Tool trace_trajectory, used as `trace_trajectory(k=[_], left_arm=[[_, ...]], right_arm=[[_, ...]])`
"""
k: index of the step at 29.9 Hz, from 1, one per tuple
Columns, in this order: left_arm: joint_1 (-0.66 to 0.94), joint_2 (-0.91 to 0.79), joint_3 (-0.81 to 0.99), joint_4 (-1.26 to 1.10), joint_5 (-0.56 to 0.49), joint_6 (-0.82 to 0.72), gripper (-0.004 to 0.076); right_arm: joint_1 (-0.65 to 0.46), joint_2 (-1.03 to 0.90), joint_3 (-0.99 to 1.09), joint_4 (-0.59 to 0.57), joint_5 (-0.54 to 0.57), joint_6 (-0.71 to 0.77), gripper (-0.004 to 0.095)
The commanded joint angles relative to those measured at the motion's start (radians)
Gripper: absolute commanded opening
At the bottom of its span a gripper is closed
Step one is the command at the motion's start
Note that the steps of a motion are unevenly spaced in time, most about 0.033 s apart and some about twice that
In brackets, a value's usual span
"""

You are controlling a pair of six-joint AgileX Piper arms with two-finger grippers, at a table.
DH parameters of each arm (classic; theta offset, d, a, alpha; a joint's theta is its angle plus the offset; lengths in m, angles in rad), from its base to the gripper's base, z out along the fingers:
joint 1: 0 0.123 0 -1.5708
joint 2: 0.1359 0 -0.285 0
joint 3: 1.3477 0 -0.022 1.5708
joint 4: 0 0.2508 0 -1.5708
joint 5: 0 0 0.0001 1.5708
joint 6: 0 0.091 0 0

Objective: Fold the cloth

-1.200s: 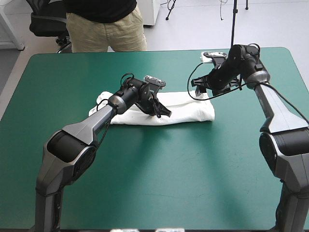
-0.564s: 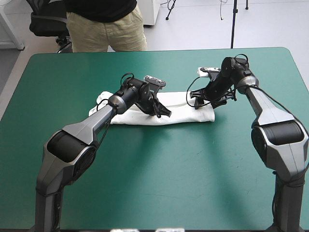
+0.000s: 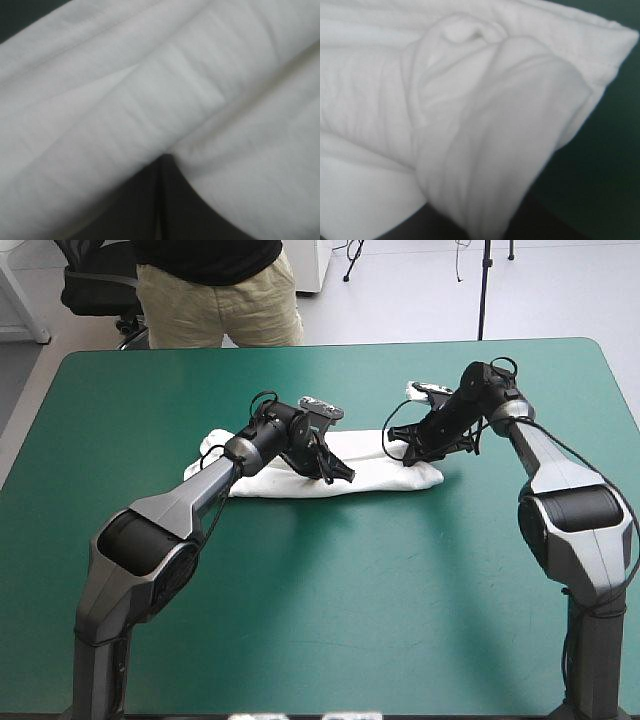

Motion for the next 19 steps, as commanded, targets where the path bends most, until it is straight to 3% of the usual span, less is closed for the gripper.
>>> trace_trajectory(k=[1, 19], left_arm=[[-0.002, -0.037, -0.017, -0.005, 0.026, -0.004, -0.0017], [-0.002, -0.037, -0.017, -0.005, 0.019, -0.004, -0.0017]], right_arm=[[0.001, -0.05, -0.017, 0.017, 0.019, -0.012, -0.0015], [0.067, -0.195, -0.212, 0.094, 0.056, -0.027, -0.0015]])
